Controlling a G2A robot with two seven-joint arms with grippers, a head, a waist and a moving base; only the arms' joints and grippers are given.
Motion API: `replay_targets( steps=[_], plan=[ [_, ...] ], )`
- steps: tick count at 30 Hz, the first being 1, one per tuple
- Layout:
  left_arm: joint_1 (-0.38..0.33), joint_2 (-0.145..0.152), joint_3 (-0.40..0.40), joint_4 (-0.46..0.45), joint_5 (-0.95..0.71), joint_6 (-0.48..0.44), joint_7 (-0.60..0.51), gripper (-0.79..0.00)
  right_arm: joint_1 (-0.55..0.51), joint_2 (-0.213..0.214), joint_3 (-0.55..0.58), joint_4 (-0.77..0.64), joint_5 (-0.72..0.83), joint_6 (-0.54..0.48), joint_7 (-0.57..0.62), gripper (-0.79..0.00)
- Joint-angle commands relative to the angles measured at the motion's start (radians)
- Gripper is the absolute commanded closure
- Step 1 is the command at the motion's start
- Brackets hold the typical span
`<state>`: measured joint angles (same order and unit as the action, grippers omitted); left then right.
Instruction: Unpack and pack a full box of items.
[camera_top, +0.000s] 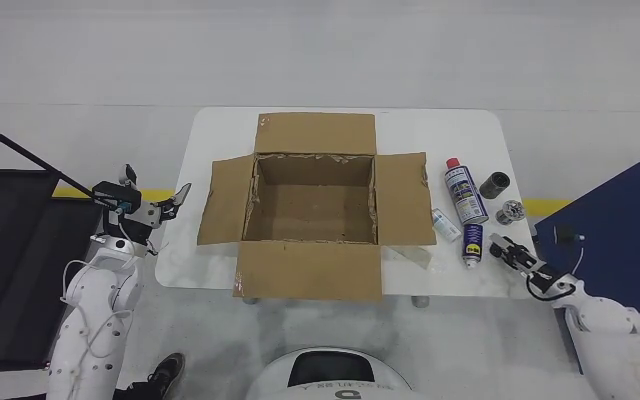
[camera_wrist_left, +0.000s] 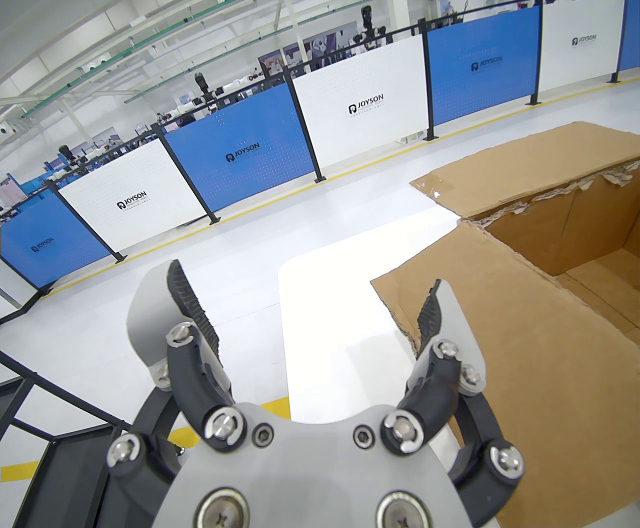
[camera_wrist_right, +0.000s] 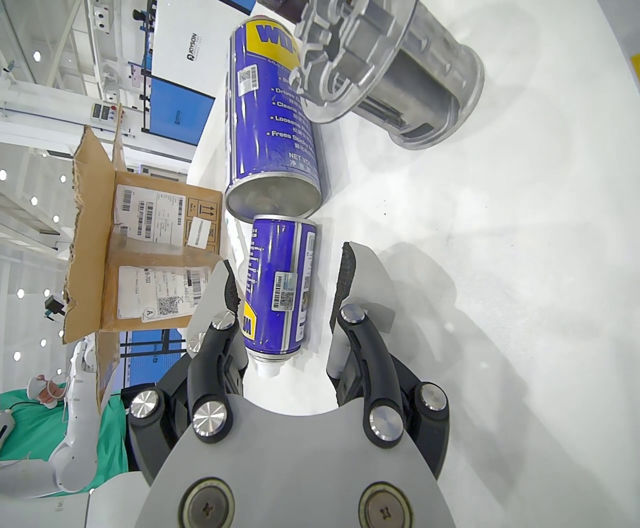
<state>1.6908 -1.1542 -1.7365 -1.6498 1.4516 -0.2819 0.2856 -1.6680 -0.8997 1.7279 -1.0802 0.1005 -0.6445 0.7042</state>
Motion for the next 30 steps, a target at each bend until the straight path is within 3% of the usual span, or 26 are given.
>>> replay_targets(
  steps=[1, 3, 5, 7, 8, 12, 30],
  plan=[
    [0.000, 0.000, 0.000, 0.000, 0.000, 0.000, 0.000, -0.785, -0.007, 0.000, 0.005, -0.005, 0.002, -0.009, -0.009, -0.385],
    [0.000, 0.000, 0.000, 0.000, 0.000, 0.000, 0.000, -0.785, -0.015, -0.001, 0.010, -0.009, 0.007, -0.023, -0.023, -0.388],
    [0.000, 0.000, 0.000, 0.000, 0.000, 0.000, 0.000, -0.785, -0.025, -0.002, 0.018, -0.013, 0.016, -0.049, -0.043, -0.474],
    [0.000, 0.000, 0.000, 0.000, 0.000, 0.000, 0.000, -0.785, -0.039, -0.004, 0.032, -0.015, 0.034, -0.090, -0.077, -0.631],
    [0.000, 0.000, 0.000, 0.000, 0.000, 0.000, 0.000, -0.785, -0.049, -0.006, 0.039, -0.017, 0.044, -0.117, -0.096, -0.785],
    [0.000, 0.000, 0.000, 0.000, 0.000, 0.000, 0.000, -0.785, -0.090, -0.010, 0.058, -0.035, 0.075, -0.244, -0.140, -0.785],
    [0.000, 0.000, 0.000, 0.000, 0.000, 0.000, 0.000, -0.785, -0.090, -0.010, 0.058, -0.035, 0.075, -0.244, -0.140, -0.785]
  ],
)
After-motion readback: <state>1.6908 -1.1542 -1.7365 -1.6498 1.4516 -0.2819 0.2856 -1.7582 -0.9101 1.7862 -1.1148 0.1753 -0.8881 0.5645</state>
